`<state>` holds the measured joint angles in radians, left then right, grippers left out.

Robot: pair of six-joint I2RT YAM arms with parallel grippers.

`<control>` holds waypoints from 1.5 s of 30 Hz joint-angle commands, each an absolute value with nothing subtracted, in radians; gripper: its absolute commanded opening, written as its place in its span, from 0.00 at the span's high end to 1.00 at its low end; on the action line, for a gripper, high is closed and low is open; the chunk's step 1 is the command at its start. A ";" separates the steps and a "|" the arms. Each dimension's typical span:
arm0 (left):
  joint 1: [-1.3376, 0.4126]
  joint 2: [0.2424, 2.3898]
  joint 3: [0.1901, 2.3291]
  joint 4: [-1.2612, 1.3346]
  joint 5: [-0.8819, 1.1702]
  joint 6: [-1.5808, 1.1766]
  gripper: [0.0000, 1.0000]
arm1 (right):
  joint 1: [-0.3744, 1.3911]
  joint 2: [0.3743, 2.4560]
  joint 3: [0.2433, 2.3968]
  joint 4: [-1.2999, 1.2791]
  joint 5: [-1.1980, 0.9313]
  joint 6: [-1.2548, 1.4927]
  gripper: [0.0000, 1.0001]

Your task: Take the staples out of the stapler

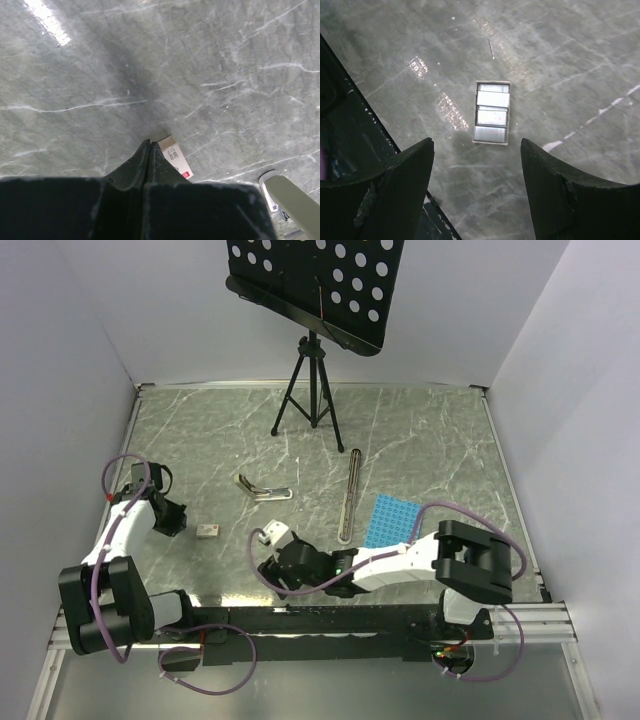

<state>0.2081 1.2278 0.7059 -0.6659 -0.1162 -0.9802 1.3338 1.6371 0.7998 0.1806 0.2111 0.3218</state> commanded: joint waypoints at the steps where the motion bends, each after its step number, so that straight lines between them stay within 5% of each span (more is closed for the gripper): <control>1: 0.209 1.246 0.712 -0.643 -0.092 -0.957 0.99 | 1.364 1.709 0.897 0.129 0.284 0.301 0.23; 16: 0.207 1.316 0.700 -0.633 -0.086 -0.962 0.99 | 1.368 1.775 0.928 0.094 0.304 0.298 0.21; 24: 0.180 1.350 0.704 -0.641 -0.067 -0.960 0.99 | 1.370 1.770 0.911 0.101 0.298 0.307 0.32; 28: 0.158 1.341 0.681 -0.611 -0.028 -0.963 0.99 | 1.370 1.767 0.903 0.114 0.295 0.298 0.47; 45: 0.114 1.318 0.658 -0.493 0.074 -0.914 0.99 | 1.345 1.786 0.943 0.121 0.347 0.215 0.65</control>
